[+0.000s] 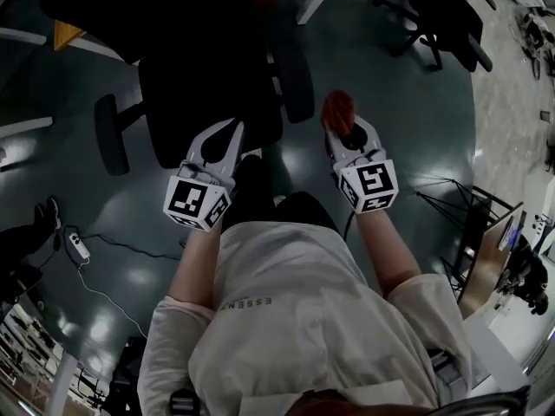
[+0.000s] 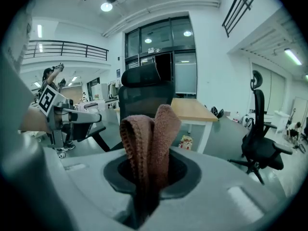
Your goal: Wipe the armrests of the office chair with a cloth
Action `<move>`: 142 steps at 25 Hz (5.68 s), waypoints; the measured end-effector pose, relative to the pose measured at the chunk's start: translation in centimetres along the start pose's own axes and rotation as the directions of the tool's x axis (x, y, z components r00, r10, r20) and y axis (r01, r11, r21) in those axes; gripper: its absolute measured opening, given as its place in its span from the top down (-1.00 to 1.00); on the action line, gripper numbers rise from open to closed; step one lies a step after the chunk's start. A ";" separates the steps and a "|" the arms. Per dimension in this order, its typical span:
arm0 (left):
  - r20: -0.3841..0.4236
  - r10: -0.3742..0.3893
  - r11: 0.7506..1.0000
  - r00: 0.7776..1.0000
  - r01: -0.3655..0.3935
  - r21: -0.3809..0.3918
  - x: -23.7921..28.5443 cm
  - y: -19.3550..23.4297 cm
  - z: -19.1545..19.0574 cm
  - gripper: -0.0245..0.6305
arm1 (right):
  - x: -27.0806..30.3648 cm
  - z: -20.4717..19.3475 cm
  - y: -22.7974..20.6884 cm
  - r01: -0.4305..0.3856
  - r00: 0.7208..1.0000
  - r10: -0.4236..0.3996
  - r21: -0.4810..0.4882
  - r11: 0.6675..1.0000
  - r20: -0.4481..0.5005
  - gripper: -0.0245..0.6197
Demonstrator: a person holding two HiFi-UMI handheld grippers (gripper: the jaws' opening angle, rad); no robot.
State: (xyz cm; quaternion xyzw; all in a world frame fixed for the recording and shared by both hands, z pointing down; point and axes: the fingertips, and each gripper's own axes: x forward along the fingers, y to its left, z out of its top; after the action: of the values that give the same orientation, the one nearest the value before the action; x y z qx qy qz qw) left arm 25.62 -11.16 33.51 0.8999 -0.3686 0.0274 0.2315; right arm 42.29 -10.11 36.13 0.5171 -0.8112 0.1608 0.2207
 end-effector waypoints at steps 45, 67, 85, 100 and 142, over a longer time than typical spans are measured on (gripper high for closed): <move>-0.168 0.103 0.972 0.980 -0.135 -0.192 5.9 0.9 -14.6 0.87 | 12.7 -11.4 3.4 -0.321 0.944 0.247 -0.444 0.837 -0.217 0.75; -0.184 0.101 0.974 0.978 -0.135 -0.184 8.0 -2.1 -14.2 0.87 | 16.3 -7.7 -9.3 -0.235 0.970 0.210 -0.242 0.941 -0.122 0.75; -0.228 0.105 0.962 0.968 -0.157 -0.223 8.1 -1.1 -15.3 0.87 | 23.7 -6.5 -8.8 -0.348 0.928 0.368 0.230 0.909 -0.053 0.76; -0.213 0.077 0.987 0.974 -0.105 -0.124 7.7 -3.8 -15.6 0.87 | 15.1 -12.0 -6.1 -0.337 0.920 0.368 0.203 0.919 -0.137 0.76; -0.084 0.230 0.967 0.970 -0.238 -0.094 4.5 2.1 -8.7 0.87 | 10.7 -0.9 -2.6 -0.231 0.971 0.228 0.042 0.972 0.067 0.76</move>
State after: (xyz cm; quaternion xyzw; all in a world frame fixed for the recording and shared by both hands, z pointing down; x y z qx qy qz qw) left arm 28.54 -11.56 43.08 0.8353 -0.4645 0.0679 0.2862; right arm 40.88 -18.93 42.61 0.4296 -0.8678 0.1894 0.1626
